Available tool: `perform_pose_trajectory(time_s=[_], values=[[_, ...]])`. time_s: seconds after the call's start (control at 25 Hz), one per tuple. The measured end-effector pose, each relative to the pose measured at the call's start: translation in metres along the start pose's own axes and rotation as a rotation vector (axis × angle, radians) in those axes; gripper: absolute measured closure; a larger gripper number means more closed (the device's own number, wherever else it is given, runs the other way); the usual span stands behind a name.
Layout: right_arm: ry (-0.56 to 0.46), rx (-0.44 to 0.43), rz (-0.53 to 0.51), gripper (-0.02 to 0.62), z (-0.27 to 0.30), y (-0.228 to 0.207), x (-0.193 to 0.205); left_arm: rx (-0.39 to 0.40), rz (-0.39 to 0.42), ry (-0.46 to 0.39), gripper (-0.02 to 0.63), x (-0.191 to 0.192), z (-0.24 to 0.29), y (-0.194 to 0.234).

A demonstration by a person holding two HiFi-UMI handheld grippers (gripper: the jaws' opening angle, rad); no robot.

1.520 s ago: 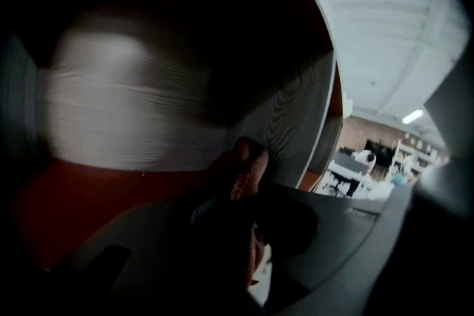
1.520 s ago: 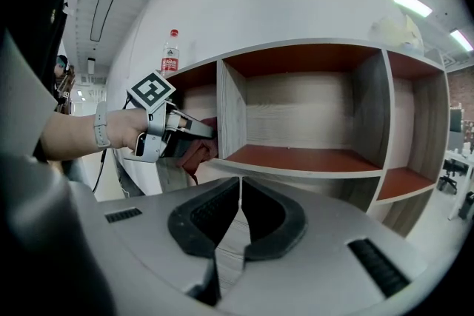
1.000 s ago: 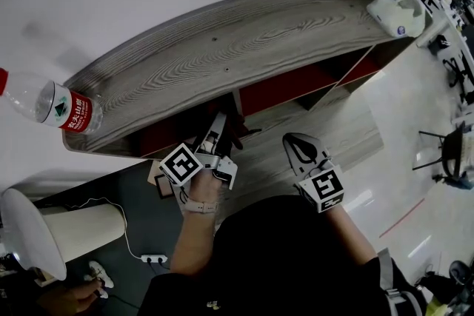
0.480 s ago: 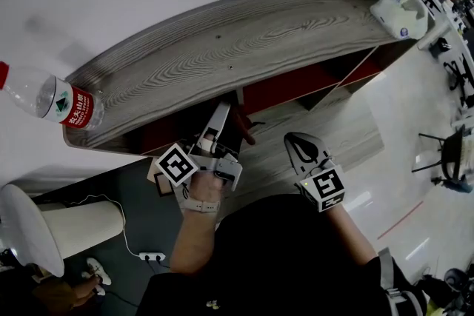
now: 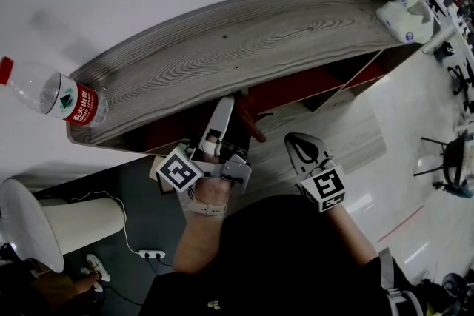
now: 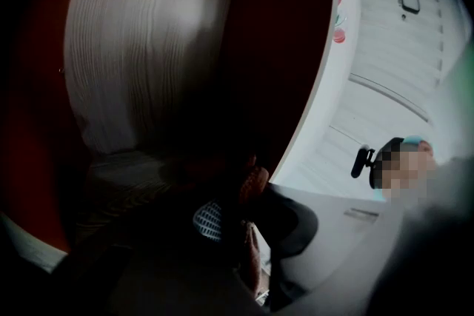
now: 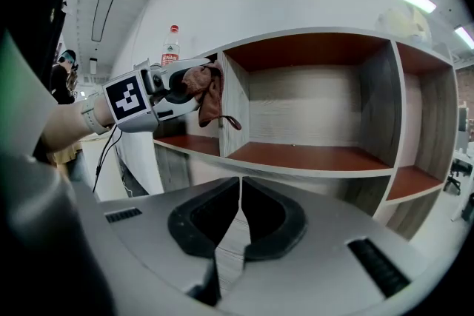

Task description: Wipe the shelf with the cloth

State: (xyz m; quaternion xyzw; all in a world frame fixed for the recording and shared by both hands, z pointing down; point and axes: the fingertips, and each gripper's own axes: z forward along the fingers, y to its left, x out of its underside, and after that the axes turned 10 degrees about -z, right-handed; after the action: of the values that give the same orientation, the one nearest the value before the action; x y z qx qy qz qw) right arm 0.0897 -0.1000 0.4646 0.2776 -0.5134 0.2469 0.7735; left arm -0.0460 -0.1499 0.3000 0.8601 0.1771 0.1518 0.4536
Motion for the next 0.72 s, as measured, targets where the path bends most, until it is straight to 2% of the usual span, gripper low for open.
perform_pose_trajectory(time_s=[0.36, 0.6, 0.72], values=[[0.009, -0.011, -0.002, 0.591, 0.001, 0.001, 0.004, 0.033, 0.029, -0.061, 0.555, -0.017, 0.01, 0.008], [0.013, -0.013, 0.0, 0.589, 0.0, 0.001, 0.005, 0.026, 0.032, -0.044, 0.555, -0.023, 0.012, 0.013], [0.012, -0.02, 0.0, 0.589, 0.0, 0.003, 0.005, 0.017, 0.007, -0.058, 0.555, -0.029, 0.013, 0.019]])
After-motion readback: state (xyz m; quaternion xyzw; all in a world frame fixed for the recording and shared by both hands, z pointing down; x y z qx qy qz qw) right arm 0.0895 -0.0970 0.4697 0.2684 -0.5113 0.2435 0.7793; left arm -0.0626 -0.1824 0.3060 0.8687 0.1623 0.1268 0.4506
